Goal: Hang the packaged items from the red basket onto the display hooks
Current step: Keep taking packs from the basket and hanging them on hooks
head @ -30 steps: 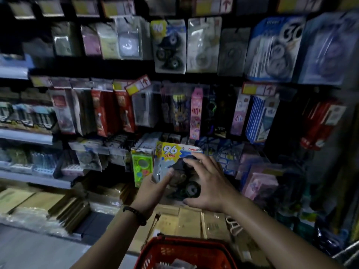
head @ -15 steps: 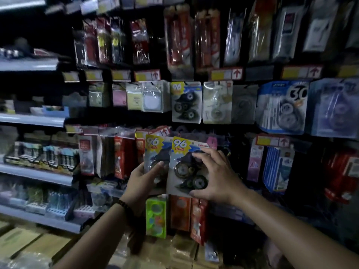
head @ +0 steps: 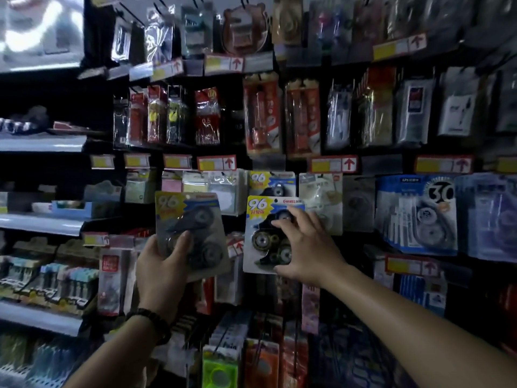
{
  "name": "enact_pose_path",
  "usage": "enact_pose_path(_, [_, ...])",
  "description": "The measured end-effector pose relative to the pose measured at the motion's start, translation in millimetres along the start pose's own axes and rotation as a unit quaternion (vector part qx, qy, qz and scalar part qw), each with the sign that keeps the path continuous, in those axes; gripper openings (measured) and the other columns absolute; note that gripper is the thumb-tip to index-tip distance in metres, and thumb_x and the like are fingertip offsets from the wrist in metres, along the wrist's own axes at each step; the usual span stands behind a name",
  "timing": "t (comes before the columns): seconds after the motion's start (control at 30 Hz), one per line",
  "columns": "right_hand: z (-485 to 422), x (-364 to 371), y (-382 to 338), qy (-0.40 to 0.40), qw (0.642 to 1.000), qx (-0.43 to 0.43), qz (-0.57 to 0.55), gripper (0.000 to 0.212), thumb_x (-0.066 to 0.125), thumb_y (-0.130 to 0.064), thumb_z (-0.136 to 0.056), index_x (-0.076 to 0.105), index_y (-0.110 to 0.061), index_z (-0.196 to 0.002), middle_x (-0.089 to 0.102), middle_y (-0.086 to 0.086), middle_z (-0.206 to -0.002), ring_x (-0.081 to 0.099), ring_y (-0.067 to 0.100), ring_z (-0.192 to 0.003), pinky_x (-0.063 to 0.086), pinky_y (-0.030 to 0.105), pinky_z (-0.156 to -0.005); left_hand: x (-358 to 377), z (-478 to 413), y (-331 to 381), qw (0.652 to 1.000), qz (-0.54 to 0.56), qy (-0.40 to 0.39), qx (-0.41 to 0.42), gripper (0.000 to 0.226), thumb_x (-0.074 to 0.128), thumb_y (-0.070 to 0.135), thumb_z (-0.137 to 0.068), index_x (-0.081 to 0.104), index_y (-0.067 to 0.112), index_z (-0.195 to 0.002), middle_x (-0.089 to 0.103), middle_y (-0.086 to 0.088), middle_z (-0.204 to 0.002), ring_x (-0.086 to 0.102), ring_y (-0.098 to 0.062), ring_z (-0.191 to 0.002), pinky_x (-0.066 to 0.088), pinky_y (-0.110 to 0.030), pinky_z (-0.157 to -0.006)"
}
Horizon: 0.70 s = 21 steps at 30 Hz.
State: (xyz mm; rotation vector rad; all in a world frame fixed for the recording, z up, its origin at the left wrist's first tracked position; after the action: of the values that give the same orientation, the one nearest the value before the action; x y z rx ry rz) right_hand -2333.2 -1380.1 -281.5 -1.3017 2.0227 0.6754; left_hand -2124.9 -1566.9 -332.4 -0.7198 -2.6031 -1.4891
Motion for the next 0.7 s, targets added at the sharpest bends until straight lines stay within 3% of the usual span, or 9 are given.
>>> enact_pose_path(0.27, [-59, 3, -1, 0.069, 0.993, -0.004, 0.096, 0.099, 0.088, -0.057, -0.068, 0.046, -0.024, -0.151, 0.027, 0.015, -0.167, 0.030, 0.039, -0.148, 0.040, 0.058, -0.116, 1, -15, 0, 0.998, 0.037, -0.044, -0.015, 0.061, 0.085, 0.074, -0.067, 0.074, 0.032, -0.109, 0.081, -0.003, -0.108, 0.078, -0.028, -0.102, 0.063, -0.060, -0.089])
enact_pose_path(0.47, [-81, 8, 4, 0.051, 0.990, 0.015, 0.131, 0.103, 0.084, -0.062, -0.070, 0.040, -0.024, -0.155, 0.024, 0.018, -0.167, 0.028, 0.040, -0.149, 0.038, 0.059, -0.119, 3, -16, -2, 0.997, 0.039, -0.065, -0.023, 0.013, 0.075, 0.027, -0.095, 0.076, 0.020, -0.106, 0.082, -0.005, -0.099, 0.079, -0.029, -0.098, 0.063, -0.060, -0.091])
enact_pose_path(0.7, [-92, 11, 6, 0.002, 0.981, 0.031, 0.191, 0.098, 0.076, -0.064, -0.076, 0.037, -0.024, -0.156, 0.017, 0.021, -0.170, 0.024, 0.041, -0.151, 0.027, 0.053, -0.124, 7, -16, -6, 0.994, 0.050, -0.092, -0.031, 0.023, 0.073, 0.026, -0.096, 0.074, 0.019, -0.118, 0.082, -0.004, -0.107, 0.080, -0.023, -0.100, 0.064, -0.045, -0.084])
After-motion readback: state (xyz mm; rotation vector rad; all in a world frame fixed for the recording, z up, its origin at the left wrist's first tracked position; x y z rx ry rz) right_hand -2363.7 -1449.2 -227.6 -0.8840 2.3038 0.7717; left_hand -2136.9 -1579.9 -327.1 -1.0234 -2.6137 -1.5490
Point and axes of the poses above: each hand's wrist, its own z-axis away from the middle knuckle, its own x-axis out of the palm, y = z × x, the point moved 1 cm from there along -z, towards the middle knuckle
